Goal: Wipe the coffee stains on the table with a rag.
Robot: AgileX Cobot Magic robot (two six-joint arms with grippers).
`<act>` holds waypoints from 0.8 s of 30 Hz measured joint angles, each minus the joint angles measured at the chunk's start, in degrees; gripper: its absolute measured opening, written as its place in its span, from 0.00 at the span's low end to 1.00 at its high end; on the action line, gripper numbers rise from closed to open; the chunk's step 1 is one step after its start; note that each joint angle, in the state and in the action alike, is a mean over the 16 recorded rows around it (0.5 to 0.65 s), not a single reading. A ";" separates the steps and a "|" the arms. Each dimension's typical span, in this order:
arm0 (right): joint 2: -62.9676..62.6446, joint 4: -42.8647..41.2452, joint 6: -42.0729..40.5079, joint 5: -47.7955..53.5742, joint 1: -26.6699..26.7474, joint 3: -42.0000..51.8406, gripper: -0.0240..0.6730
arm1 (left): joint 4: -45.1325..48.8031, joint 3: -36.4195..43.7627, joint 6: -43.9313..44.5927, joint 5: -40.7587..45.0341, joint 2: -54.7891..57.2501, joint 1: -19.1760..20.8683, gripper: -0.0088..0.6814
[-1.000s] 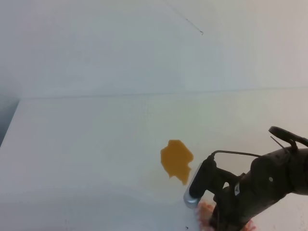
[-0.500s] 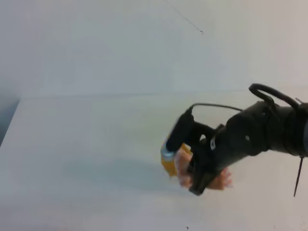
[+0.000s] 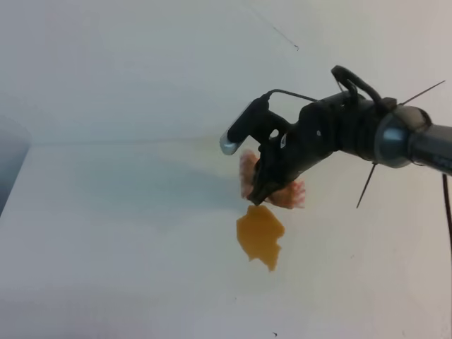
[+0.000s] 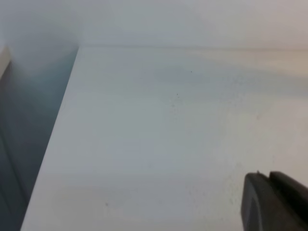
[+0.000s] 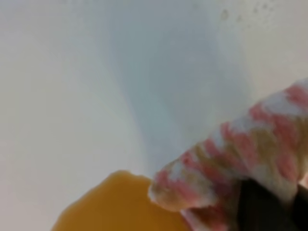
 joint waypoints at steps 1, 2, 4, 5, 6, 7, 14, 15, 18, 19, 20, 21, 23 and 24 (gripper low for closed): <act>1.51 0.11 0.15 0.75 -0.15 -1.55 0.09 | 0.00 0.00 0.00 0.00 0.00 0.00 0.01; 2.92 0.23 0.28 1.51 -0.24 -2.98 0.09 | 0.00 0.00 0.00 0.00 0.00 0.00 0.01; 5.42 0.61 0.51 3.04 -0.28 -5.54 0.09 | 0.00 0.00 0.00 0.06 0.00 0.00 0.01; 6.51 0.92 0.61 3.79 -0.28 -6.65 0.09 | 0.00 0.00 0.00 0.06 0.00 0.00 0.01; 7.48 1.32 0.67 4.51 -0.27 -7.63 0.09 | 0.00 0.00 0.00 0.06 0.00 0.00 0.01; 8.35 1.84 0.65 5.21 -0.26 -8.47 0.09 | 0.00 0.00 0.00 0.06 0.00 0.00 0.01; 11.58 9.06 -1.52 9.99 -0.25 -11.35 0.09 | 0.00 0.00 0.00 0.06 0.00 0.00 0.01; 11.70 10.49 -2.14 10.87 -0.25 -11.48 0.09 | 0.00 0.00 0.00 0.06 0.00 0.00 0.01; 11.86 14.79 -4.27 14.04 -0.25 -11.63 0.09 | 0.00 0.00 0.00 0.06 0.00 0.00 0.01; 11.87 16.16 -5.02 15.29 -0.25 -11.64 0.09 | 0.00 0.00 0.00 0.06 0.00 0.00 0.01; 11.88 17.44 -5.81 16.60 -0.25 -11.64 0.09 | 0.00 0.00 0.00 0.06 0.00 0.00 0.01; 11.87 18.59 -6.60 17.95 -0.25 -11.64 0.09 | 0.00 0.00 0.00 0.06 0.00 0.00 0.01; 11.82 20.31 -8.01 20.65 -0.22 -11.64 0.09 | 0.00 0.00 0.00 0.06 0.00 0.00 0.01; 11.63 20.62 -8.48 22.10 -0.19 -11.61 0.09 | 0.00 0.00 0.00 0.06 0.00 0.00 0.01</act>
